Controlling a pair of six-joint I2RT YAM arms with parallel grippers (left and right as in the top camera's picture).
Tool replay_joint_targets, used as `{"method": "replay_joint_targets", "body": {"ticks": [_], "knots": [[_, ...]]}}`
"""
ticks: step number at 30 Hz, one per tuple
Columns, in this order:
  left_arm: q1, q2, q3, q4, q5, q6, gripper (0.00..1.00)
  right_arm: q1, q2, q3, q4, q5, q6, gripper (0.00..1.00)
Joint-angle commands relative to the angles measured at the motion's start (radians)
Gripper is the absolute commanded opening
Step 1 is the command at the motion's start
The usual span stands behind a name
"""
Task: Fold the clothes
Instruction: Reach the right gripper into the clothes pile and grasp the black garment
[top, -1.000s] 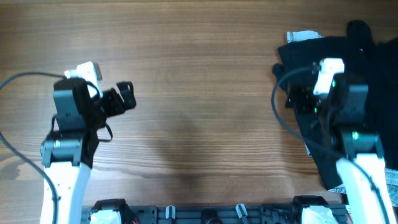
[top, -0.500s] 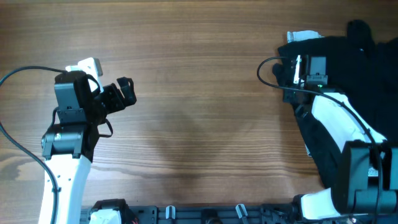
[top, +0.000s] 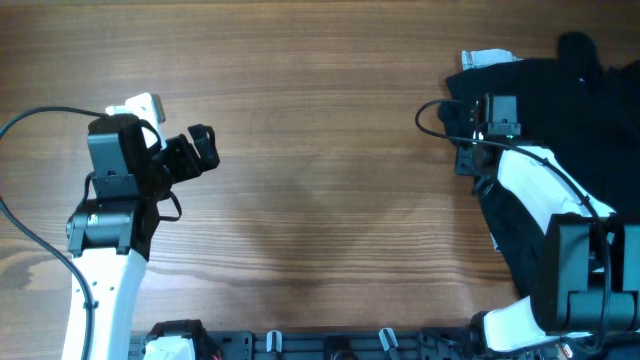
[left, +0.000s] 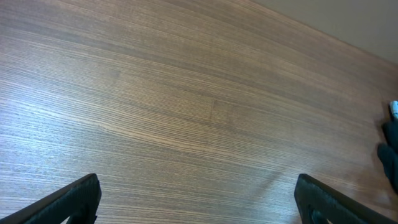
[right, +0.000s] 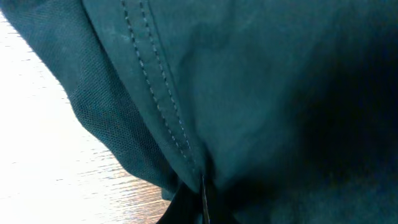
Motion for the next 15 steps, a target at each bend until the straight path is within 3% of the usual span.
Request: {"method": "replay_joint_targets", "body": {"ticks": [1,4,9,11,13,15], "knots": [[-0.005,-0.001,0.018,0.001,0.016,-0.009,1.0,0.003,-0.069,0.051,-0.025,0.052,0.036,0.04],[-0.005,0.0,0.018,0.002,0.016,-0.009,1.0,0.003,-0.175,0.154,-0.068,-0.097,-0.07,0.04],[-0.005,-0.001,0.018,0.001,0.016,-0.009,1.0,0.003,-0.217,0.167,-0.084,-0.242,-0.069,0.04],[-0.005,0.0,0.018,0.001,0.016,-0.009,1.0,0.014,-0.218,0.167,-0.08,-0.424,-0.068,0.04],[-0.005,0.0,0.018,0.008,0.016,-0.009,1.0,0.089,-0.218,0.167,0.017,-0.673,0.048,0.04],[-0.005,0.0,0.018,0.019,0.018,-0.01,1.0,0.199,-0.218,0.167,0.177,-0.725,0.196,0.04]]}}
